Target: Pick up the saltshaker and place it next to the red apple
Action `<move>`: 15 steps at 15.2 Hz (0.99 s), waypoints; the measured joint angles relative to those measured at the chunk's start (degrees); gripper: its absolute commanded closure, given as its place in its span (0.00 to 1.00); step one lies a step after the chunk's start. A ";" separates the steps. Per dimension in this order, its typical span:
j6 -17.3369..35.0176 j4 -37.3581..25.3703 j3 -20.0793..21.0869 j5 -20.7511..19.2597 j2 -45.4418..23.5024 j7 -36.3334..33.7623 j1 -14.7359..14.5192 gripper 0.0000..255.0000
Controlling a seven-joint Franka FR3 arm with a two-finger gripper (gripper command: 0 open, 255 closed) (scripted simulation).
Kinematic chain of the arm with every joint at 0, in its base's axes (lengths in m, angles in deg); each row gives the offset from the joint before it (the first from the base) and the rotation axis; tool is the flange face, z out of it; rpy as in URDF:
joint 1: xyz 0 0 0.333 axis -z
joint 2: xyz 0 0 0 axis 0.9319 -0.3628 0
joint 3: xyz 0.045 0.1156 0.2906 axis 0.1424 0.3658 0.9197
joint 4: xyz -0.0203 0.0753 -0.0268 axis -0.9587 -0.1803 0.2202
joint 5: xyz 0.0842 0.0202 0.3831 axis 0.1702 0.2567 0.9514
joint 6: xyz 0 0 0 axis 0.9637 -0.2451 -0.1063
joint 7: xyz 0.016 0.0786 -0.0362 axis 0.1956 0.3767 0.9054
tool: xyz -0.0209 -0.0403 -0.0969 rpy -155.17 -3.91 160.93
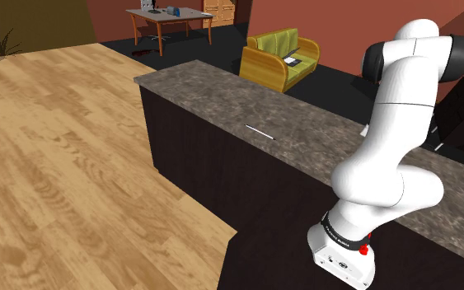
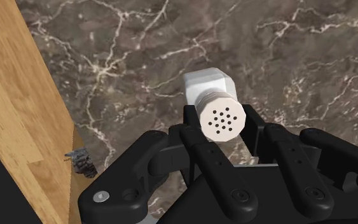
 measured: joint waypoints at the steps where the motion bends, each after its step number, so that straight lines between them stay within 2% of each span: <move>1: 0.00 0.00 0.00 0.00 0.00 0.00 0.00 0.00; 7: 0.00 -0.01 0.00 0.00 -0.01 0.00 0.00 0.00; 11: -4.02 -1.79 -1.36 -2.04 2.78 -1.15 -0.80 0.00; 15: -5.42 -2.98 -1.57 -2.40 3.05 -1.47 -0.75 0.00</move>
